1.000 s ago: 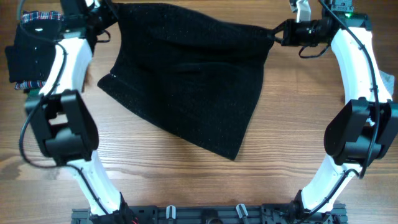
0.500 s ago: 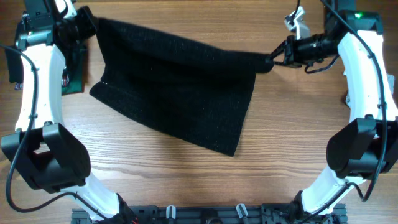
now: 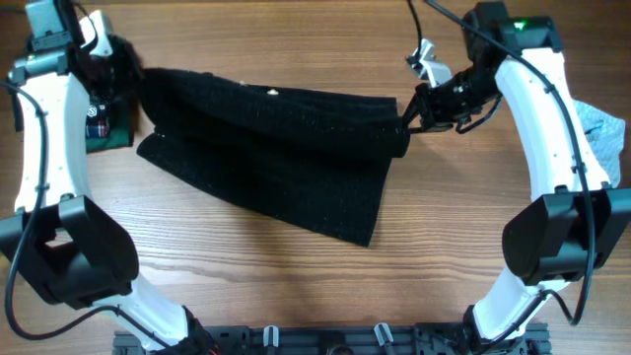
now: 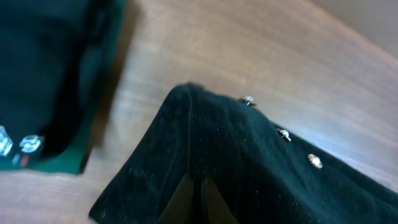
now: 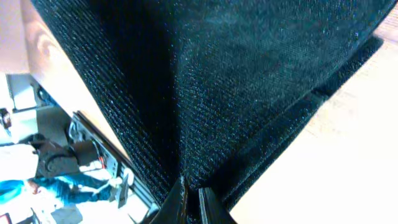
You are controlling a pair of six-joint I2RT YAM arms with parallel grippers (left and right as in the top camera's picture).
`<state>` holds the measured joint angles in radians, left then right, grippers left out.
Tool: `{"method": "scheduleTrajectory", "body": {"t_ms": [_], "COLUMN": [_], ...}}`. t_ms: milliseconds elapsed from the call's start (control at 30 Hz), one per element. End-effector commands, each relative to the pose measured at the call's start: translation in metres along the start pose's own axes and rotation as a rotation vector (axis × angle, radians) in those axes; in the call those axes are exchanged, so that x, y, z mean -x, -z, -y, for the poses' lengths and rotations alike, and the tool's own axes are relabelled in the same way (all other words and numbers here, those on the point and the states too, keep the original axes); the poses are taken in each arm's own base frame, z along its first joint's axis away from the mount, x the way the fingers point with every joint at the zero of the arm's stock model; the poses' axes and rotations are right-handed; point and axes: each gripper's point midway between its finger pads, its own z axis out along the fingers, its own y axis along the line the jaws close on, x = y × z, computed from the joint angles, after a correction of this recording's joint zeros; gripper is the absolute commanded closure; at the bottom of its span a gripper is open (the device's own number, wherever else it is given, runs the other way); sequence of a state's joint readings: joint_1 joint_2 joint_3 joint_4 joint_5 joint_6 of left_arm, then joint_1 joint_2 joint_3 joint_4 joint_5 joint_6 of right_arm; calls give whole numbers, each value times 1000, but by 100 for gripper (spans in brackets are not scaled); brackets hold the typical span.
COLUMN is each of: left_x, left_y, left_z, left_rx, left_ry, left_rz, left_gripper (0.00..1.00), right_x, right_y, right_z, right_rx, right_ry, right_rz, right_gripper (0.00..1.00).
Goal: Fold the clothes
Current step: 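Lower the skirt onto the table and release with both grippers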
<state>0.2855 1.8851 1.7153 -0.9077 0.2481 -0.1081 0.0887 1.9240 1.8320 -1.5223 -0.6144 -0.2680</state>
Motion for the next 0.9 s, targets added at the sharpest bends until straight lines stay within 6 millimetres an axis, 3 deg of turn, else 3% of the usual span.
{"method": "scheduleTrajectory", "body": {"t_ms": [0,267,333,367,433,500,633,867], "left_x": [-3,-31,-34,-35,-37,-39,-38,-19], "left_y": [16,23,25,26,28,32,35,30], "left_z": [-27,-53,-61,-64,-72,-84,-94,-88], "left_rx": [72,150,180,192,232,300,349,306], "left_ry": [-8,23,31,33,37,37,42,41], "left_rz": [-13,-129,-139,-142,-152,-158,-152,-73], "left_gripper": [96,96,91,87,74,71,75,76], "right_x": [-19,-44,-45,-45,-46,-47,-50,-45], "right_y": [-9,-31,-32,-32,-33,-34,-38,-50], "right_z": [7,15,16,15,14,12,4,-9], "right_rx": [-34,-9,-7,-5,5,5,8,0], "right_ry": [-4,-72,-80,-81,-84,-80,-53,-9], "right_rz": [-65,-154,-159,-160,-162,-169,-190,-194], "right_gripper": [96,95,94,91,67,58,57,64]}}
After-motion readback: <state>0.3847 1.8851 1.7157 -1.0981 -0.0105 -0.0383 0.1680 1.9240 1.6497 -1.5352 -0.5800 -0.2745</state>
